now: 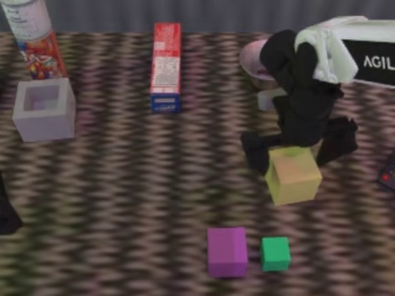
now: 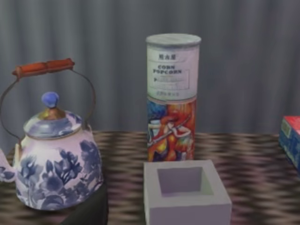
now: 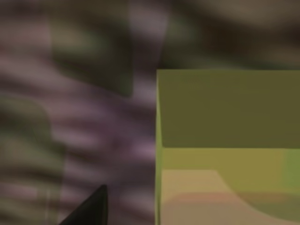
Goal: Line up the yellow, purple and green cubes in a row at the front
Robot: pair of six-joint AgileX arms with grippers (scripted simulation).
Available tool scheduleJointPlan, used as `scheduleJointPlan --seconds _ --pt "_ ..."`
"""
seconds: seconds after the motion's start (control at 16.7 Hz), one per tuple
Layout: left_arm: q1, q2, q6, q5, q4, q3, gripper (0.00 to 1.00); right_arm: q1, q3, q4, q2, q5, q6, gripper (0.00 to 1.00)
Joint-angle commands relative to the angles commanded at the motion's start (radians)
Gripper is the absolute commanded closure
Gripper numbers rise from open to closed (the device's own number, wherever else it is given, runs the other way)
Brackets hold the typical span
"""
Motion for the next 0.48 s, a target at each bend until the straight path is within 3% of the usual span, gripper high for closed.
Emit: scheduleJointPlan --seconds 0.24,0.48 --pt "0.000 0.000 0.000 0.000 0.000 0.000 0.00 0.002 -0.079 0.136 0.056 0.001 0.003 0.00" --pt "0.000 0.000 0.000 0.000 0.000 0.000 0.00 0.002 -0.087 0.147 0.063 0.001 0.003 0.00"
